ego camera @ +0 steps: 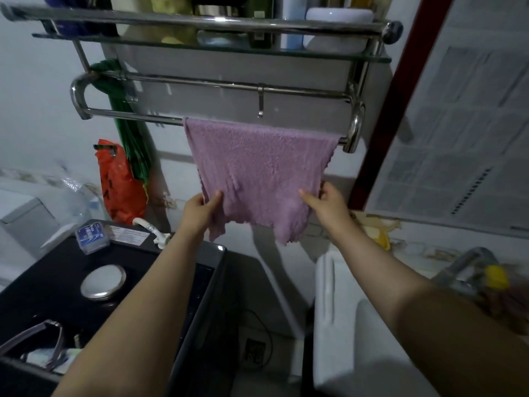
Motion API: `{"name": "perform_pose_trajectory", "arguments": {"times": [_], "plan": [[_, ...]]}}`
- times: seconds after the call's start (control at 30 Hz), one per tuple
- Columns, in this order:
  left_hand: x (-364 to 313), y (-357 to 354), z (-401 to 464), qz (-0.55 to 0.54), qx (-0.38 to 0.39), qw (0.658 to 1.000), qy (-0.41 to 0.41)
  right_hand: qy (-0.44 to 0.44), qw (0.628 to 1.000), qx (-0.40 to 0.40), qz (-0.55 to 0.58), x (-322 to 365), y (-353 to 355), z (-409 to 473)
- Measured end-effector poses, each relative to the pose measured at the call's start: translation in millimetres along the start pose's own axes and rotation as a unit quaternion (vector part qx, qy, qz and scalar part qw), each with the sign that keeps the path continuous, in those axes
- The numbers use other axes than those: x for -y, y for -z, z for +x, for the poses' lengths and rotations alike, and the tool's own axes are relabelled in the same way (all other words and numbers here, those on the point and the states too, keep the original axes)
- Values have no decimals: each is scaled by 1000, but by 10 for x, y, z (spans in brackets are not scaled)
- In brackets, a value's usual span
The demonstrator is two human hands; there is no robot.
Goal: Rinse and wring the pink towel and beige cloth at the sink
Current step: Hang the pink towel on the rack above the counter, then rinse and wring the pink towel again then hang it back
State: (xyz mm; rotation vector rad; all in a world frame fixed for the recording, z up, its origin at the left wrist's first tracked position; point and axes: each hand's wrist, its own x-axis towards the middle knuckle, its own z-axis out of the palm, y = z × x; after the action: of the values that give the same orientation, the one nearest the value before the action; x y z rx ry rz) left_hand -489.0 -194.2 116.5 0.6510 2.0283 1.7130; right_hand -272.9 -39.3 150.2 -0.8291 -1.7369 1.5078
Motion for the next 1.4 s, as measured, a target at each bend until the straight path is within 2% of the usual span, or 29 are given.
{"name": "perform_pose_trajectory", "arguments": {"times": [0.07,0.13,0.17,0.2,0.27,0.33,0.47,0.53,0.63,0.7,0.73,0.8,0.87,0.97,1.07,1.13,1.27,1.4], "plan": [[87,24,-14,-4,-84,996,-28,4,998,-18,-53,-88,73,-75],[171,91,-19,0,-181,982,-49,54,988,-113,-86,-152,182,-153],[187,98,-18,12,-194,980,-53,82,981,-151,-86,-183,218,-187],[186,72,-16,33,-186,980,-55,94,980,-156,-84,-221,216,-227],[177,-42,-20,70,-162,983,-45,80,991,-80,-77,-351,112,-330],[206,-143,-50,81,-172,981,-34,50,996,-6,-77,-549,44,-431],[331,-140,-131,144,-256,956,-22,33,995,-48,-76,-698,278,-471],[362,-184,-168,158,-279,947,-13,31,995,-24,-96,-698,377,-487],[504,-459,-321,106,-283,953,14,24,989,17,-147,-871,496,-531],[732,-755,-522,101,-228,964,95,-19,986,32,-162,-1077,666,-609],[859,-932,-648,120,-166,967,152,-41,984,36,-168,-1182,788,-674],[1049,-1338,-948,167,32,961,219,-58,982,20,-177,-1351,1102,-824],[1115,-1780,-1253,231,199,932,197,-33,982,-27,-185,-1433,1482,-975],[989,-2434,-1602,256,318,901,149,39,975,-126,-181,-1402,2085,-1150],[745,-3002,-1847,243,370,887,129,108,953,-217,-184,-1362,2701,-1244],[628,-3349,-1993,230,380,888,120,137,944,-245,-171,-1380,3069,-1287],[568,-3933,-2229,209,393,886,130,207,914,-208,-280,-1484,3476,-1353],[634,-4267,-2410,163,377,892,188,250,901,-163,-315,-1628,3733,-1320]]}}
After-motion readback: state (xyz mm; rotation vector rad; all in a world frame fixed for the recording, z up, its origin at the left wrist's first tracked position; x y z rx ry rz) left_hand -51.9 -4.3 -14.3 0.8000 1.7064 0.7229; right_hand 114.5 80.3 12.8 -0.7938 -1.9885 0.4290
